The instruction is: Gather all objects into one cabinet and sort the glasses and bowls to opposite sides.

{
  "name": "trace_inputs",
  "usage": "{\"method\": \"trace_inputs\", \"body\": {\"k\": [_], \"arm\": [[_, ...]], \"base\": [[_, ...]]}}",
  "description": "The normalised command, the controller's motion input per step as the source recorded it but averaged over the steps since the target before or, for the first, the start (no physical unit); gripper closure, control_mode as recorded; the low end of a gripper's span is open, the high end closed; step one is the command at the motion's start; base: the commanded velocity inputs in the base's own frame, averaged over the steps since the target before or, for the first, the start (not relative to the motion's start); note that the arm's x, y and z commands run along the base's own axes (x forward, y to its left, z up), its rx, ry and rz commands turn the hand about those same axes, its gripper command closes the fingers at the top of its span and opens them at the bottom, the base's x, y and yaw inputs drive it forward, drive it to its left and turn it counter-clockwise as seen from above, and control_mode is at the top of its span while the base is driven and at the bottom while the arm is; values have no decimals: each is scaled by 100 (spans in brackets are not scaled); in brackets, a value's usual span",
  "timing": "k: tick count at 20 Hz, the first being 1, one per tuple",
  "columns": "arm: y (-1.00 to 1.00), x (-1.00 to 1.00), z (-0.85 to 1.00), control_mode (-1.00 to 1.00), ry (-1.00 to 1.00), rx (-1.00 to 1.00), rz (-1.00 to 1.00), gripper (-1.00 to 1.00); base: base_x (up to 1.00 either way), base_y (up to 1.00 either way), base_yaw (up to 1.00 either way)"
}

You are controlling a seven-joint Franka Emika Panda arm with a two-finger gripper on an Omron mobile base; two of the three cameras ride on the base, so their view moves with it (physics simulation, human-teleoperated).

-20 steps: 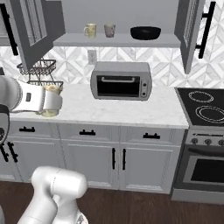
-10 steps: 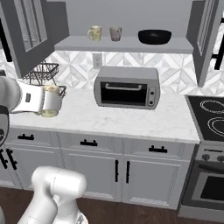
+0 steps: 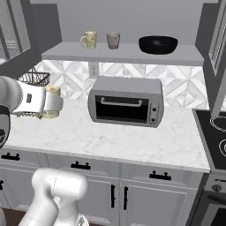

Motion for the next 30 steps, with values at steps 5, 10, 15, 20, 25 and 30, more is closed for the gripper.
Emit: {"method": "trace_inputs", "body": {"k": [5,10,15,20,25,30], "arm": [[0,0,0,100,0,0,0,100],[0,0,0,100,0,0,0,100],[0,0,0,100,0,0,0,100],[0,0,0,100,0,0,0,100],[0,2,5,-100,-1,0,0,100],[0,5,76,-100,-6,0,0,100]], "base": [[48,-19,0],[44,-15,0],[58,-14,0],[51,-7,0],[9,0,0],[0,0,0]]}}
